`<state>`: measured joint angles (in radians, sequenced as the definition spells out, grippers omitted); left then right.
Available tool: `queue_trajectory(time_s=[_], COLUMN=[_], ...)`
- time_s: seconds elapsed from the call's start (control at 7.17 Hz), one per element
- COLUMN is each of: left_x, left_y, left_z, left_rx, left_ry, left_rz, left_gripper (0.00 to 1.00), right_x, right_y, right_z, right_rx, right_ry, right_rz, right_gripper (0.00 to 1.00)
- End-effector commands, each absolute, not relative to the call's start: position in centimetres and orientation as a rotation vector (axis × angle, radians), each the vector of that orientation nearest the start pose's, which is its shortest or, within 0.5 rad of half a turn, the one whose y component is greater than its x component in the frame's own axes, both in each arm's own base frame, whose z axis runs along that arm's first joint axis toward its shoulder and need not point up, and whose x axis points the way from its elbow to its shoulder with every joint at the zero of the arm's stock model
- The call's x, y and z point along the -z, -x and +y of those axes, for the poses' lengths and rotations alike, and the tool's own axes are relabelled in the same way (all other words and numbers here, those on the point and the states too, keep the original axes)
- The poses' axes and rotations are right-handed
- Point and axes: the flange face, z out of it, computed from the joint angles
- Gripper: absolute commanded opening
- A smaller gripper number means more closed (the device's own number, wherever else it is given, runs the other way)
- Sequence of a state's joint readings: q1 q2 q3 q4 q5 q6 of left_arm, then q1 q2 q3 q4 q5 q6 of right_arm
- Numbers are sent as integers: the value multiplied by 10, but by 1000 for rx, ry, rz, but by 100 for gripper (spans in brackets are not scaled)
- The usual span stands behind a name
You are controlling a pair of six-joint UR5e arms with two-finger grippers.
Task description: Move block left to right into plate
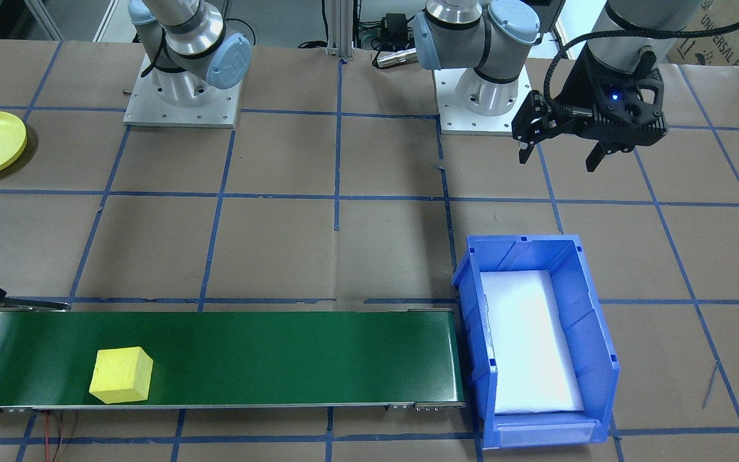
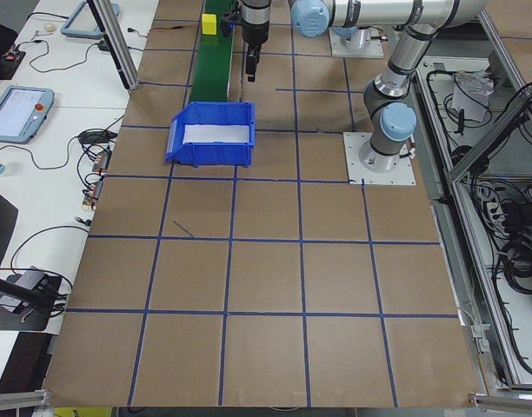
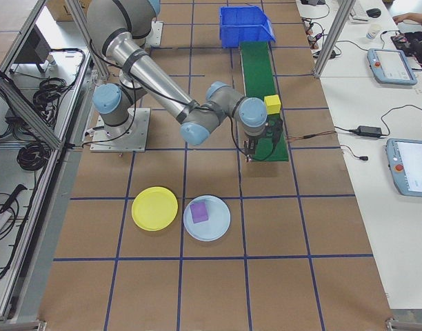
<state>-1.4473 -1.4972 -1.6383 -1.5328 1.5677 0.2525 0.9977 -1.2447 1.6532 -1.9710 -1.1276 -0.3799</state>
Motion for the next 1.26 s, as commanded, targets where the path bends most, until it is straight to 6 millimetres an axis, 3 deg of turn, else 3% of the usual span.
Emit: queue_trajectory(time_s=[0.0, 0.7, 1.12], left_x=[-494, -493, -494], left_y=[74, 74, 73], left_z=[-478, -478, -478], left_rx=[67, 65, 69], left_ry=[-197, -200, -199], left_rz=[3130, 3130, 3129], left_gripper=[100, 100, 100], right_x=[-316, -287, -262], right_y=[111, 100, 106], right_z=[-634, -655, -664], right_rx=[351, 404, 418], right_ry=[-187, -149, -140], right_rz=[2703, 2667, 2685], right_gripper=[100, 100, 100])
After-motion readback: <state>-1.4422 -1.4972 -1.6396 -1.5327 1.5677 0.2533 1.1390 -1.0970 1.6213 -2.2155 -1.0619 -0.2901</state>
